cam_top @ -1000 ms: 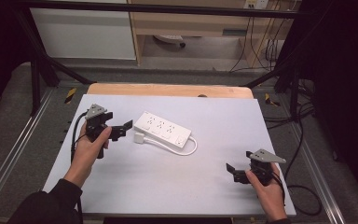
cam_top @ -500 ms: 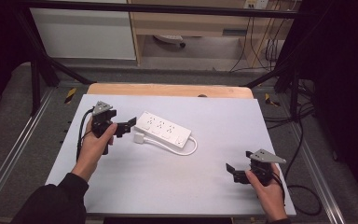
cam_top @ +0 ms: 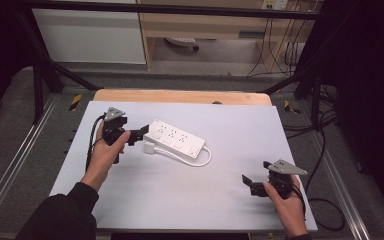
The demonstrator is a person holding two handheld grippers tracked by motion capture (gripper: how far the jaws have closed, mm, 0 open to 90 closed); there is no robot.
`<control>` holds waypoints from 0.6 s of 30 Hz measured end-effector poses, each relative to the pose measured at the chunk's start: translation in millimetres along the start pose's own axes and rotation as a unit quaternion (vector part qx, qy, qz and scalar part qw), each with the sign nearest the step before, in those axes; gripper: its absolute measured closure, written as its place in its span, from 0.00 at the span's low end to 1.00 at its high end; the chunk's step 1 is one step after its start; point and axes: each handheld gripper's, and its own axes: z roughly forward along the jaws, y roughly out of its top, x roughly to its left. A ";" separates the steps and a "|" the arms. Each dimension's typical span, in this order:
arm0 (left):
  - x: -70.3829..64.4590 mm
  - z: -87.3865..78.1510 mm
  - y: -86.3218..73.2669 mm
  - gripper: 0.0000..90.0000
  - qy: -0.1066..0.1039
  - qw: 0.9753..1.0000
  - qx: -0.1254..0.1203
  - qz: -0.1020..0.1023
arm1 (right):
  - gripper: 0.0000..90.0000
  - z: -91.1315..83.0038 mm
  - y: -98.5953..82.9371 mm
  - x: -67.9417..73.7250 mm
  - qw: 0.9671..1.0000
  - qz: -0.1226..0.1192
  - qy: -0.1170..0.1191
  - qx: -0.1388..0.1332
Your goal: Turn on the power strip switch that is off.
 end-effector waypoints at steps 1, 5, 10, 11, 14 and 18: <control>0.5 0.3 0.1 0.07 0.000 1.000 -0.001 -0.001 | 0.02 -0.3 0.1 0.0 1.000 -0.001 0.000 -0.001; 3.6 2.6 0.0 0.07 0.004 1.000 0.001 0.000 | 0.02 -0.3 0.7 -0.3 1.000 0.002 0.003 -0.003; 4.9 7.5 0.2 0.07 0.009 1.000 0.005 -0.003 | 0.02 0.0 0.7 0.3 1.000 -0.002 0.003 -0.001; 4.4 8.4 0.4 0.07 0.007 1.000 0.004 -0.002 | 0.02 0.0 0.7 0.3 1.000 -0.002 0.002 -0.002; 2.7 10.5 1.2 0.07 0.004 1.000 0.007 0.001 | 0.02 0.6 0.5 0.3 1.000 -0.002 0.003 0.001; 1.0 14.4 2.2 0.07 0.002 1.000 0.007 0.000 | 0.02 1.0 0.4 0.6 1.000 -0.004 0.004 0.003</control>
